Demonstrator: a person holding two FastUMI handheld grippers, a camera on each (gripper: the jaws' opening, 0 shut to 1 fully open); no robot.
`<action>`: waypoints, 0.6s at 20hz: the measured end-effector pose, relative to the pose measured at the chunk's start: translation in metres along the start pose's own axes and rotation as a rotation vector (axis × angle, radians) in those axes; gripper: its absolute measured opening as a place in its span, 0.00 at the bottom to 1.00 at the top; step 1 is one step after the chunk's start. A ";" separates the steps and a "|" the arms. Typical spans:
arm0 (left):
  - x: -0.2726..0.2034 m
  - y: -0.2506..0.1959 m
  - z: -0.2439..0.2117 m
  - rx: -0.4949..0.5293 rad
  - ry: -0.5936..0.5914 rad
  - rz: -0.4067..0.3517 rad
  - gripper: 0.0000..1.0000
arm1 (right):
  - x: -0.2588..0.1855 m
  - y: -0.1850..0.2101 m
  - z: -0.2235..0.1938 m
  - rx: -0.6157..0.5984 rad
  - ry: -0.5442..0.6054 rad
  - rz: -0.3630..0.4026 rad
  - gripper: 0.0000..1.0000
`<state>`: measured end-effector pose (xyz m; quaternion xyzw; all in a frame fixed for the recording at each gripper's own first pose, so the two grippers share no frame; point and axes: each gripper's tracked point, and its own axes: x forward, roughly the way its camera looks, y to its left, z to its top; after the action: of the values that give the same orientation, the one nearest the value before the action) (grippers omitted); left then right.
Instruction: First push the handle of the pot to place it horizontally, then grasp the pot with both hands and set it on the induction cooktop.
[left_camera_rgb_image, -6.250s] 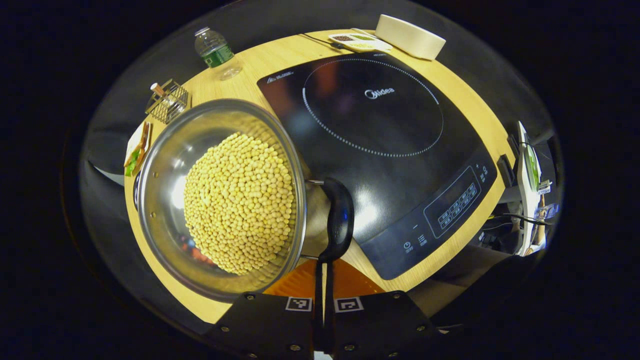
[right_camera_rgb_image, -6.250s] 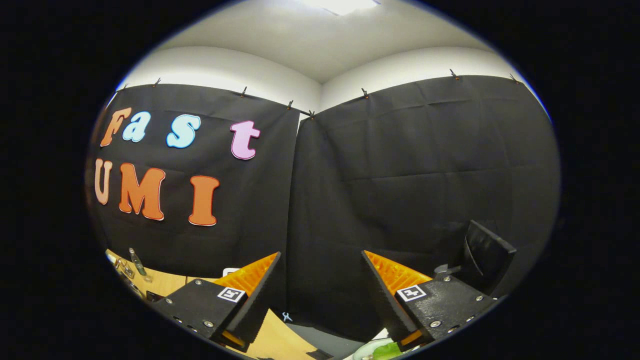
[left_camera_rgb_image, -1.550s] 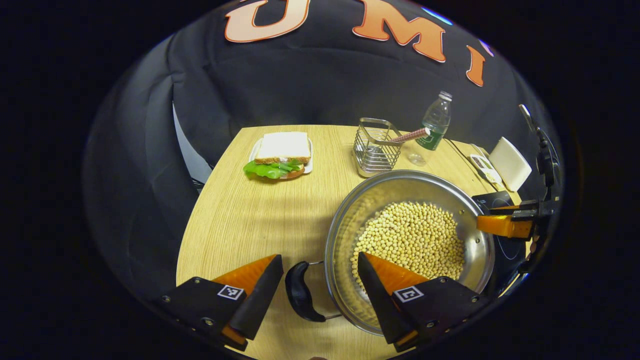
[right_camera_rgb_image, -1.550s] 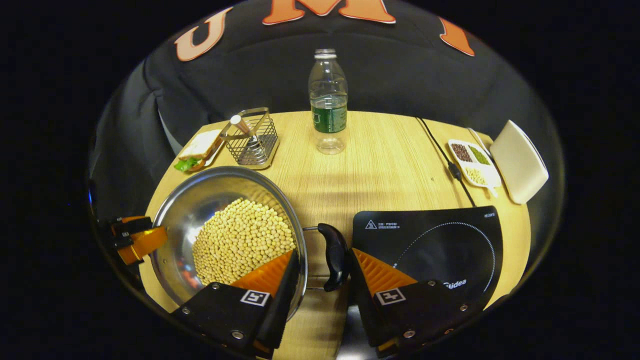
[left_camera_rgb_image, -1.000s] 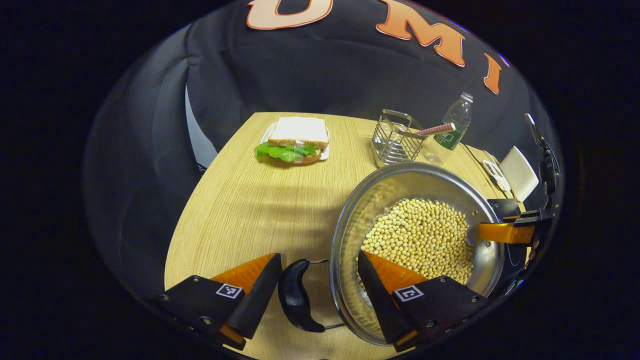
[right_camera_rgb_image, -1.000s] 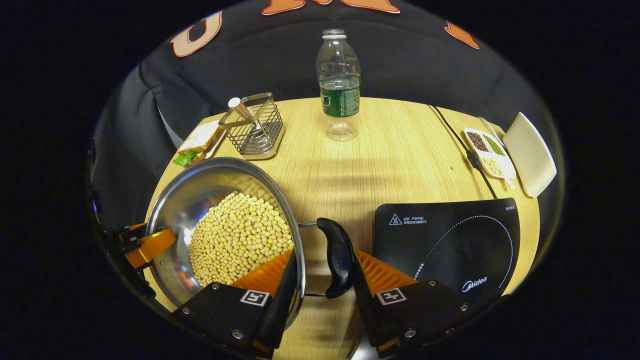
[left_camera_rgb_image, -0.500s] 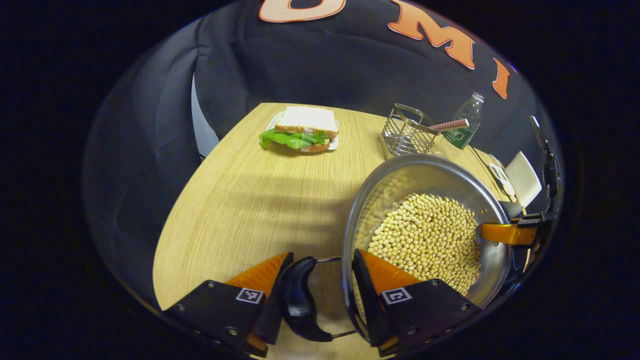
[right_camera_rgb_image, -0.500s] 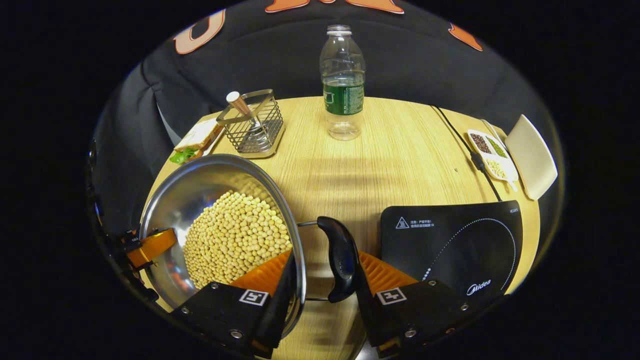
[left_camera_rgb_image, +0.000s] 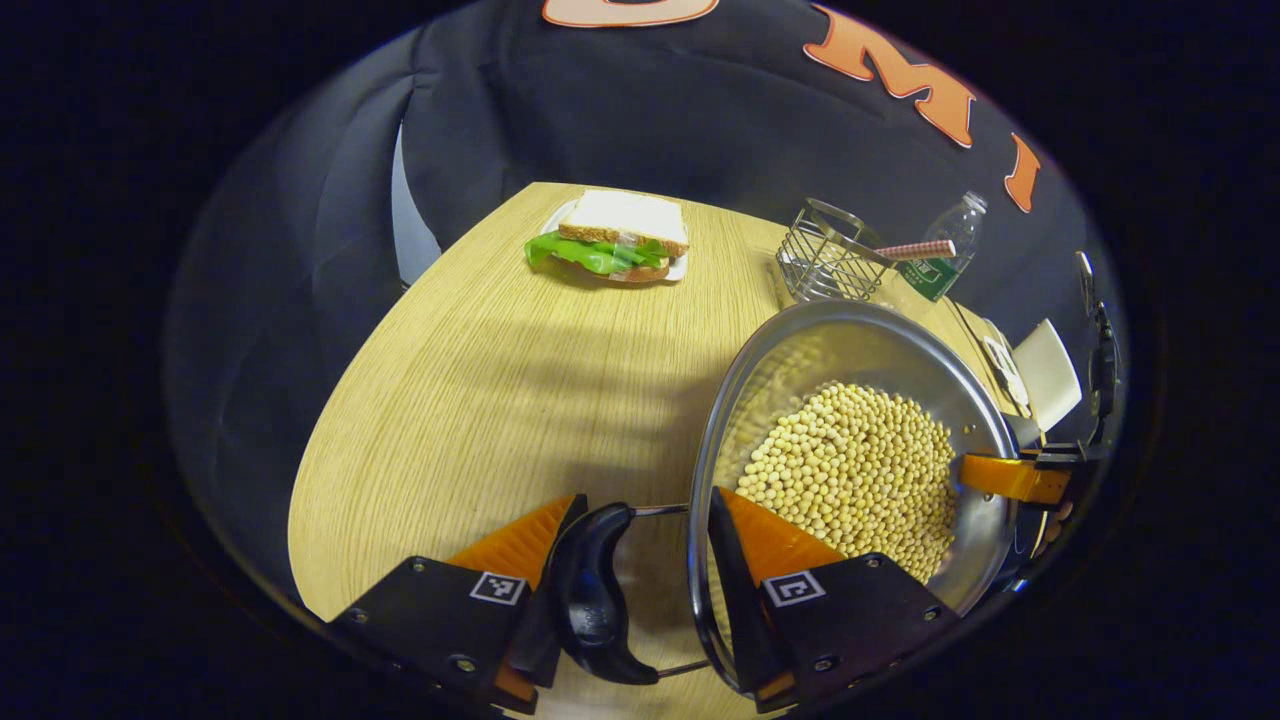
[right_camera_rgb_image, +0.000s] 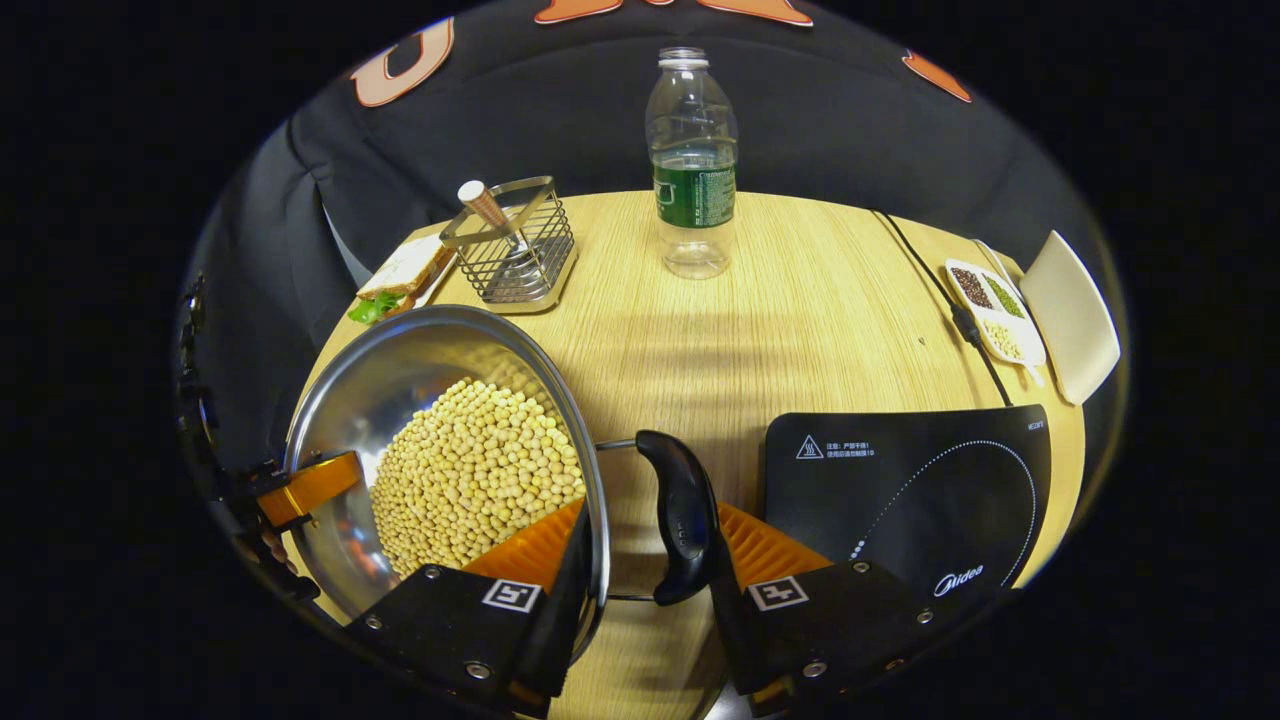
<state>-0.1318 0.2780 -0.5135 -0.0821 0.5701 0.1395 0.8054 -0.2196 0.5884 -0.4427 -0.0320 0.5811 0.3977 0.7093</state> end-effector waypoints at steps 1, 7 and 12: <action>0.001 0.001 0.001 0.004 0.004 0.000 0.75 | 0.000 0.000 0.000 0.000 -0.005 -0.003 0.61; -0.003 0.001 0.001 -0.025 0.004 0.042 0.71 | -0.001 0.003 0.002 0.021 -0.017 0.004 0.56; -0.024 -0.008 0.004 -0.034 -0.022 0.052 0.62 | -0.021 0.003 -0.012 0.049 -0.012 0.017 0.49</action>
<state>-0.1336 0.2686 -0.4896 -0.0795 0.5606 0.1708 0.8064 -0.2308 0.5728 -0.4273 -0.0077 0.5867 0.3895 0.7099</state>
